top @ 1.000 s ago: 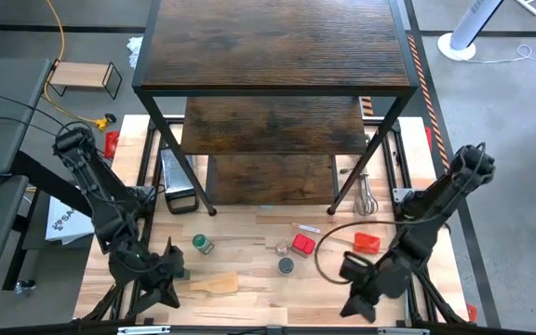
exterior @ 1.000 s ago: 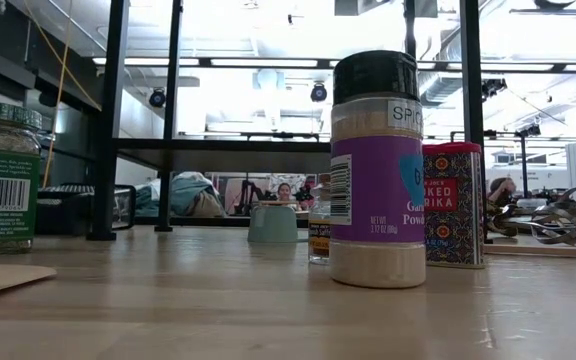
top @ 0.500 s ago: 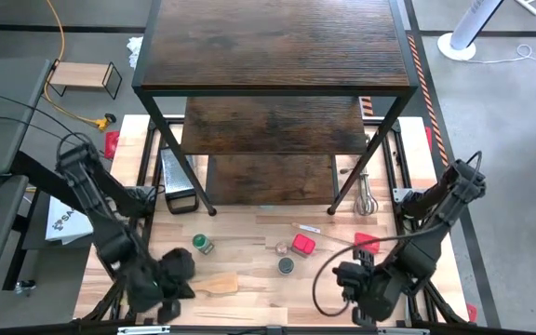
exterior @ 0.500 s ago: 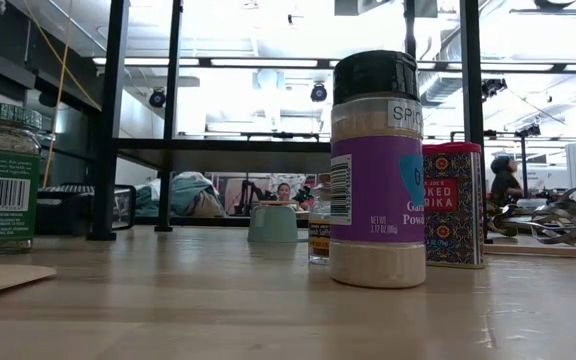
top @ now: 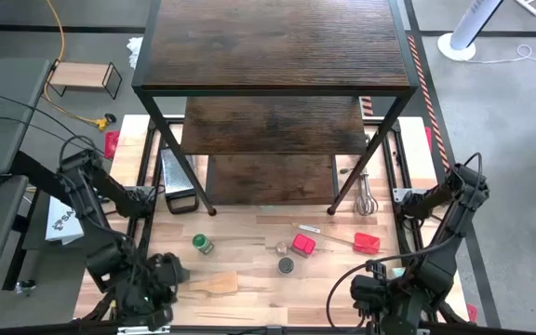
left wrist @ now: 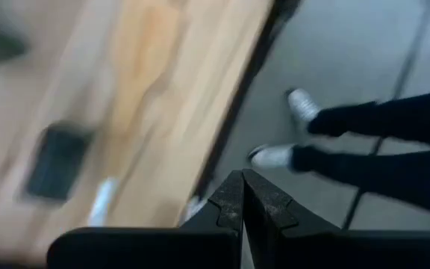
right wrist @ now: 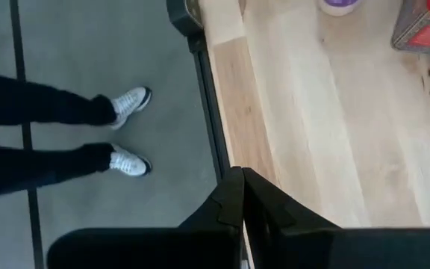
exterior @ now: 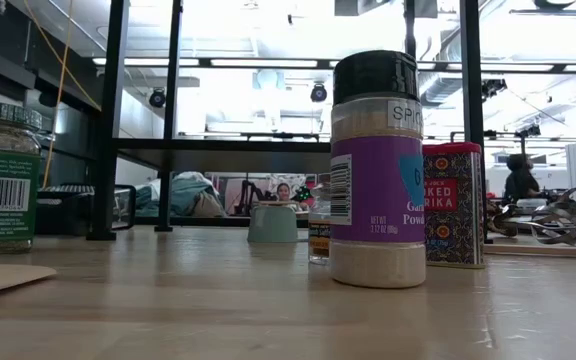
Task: Shelf spices
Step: Put the green seasoning bottle onto the shelf
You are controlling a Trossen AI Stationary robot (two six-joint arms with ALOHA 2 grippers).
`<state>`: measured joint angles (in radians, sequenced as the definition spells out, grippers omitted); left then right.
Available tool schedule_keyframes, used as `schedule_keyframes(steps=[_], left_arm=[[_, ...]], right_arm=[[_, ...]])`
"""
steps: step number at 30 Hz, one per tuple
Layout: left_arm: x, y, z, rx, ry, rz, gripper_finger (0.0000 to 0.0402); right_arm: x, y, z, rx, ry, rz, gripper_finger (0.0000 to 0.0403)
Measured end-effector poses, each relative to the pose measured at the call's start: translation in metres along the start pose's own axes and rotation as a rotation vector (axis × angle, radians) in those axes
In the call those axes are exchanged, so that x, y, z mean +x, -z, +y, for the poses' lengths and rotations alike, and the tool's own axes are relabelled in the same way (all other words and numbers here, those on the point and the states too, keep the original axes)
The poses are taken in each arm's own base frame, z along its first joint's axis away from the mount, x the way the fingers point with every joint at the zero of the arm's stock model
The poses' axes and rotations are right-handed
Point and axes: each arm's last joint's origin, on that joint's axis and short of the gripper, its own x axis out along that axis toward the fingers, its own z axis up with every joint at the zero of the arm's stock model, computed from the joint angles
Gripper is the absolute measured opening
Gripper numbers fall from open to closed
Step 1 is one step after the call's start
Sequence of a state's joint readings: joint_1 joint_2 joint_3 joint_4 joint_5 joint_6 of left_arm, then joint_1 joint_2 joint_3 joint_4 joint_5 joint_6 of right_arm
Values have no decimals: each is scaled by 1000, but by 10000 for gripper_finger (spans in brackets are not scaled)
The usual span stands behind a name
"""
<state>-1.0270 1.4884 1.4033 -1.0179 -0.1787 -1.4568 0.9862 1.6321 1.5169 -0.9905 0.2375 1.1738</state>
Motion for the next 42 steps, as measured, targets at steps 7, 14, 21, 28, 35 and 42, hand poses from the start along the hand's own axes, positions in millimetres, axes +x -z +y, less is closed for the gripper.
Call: schedule_keyframes(steps=[7, 14, 21, 28, 35, 42], left_arm=[[-9, 18, 17, 36, -146, 135, 0], [-1, 28, 36, -10, -331, 213, 0], [6, 31, 44, -48, -387, 217, 29], [9, 31, 46, -11, -398, 196, 108], [12, 17, 47, 85, -399, 103, 208], [17, -17, 52, 124, -430, 35, 287]], right_arm=[[6, 0, 1, 21, 48, -76, 0], [8, -8, -5, 33, 79, -84, 0], [12, -22, -11, -20, 93, -98, 2], [16, -42, -18, -20, 96, -129, 84], [19, -53, -24, -13, 128, -159, 208], [21, -63, -35, -10, 180, -159, 277]])
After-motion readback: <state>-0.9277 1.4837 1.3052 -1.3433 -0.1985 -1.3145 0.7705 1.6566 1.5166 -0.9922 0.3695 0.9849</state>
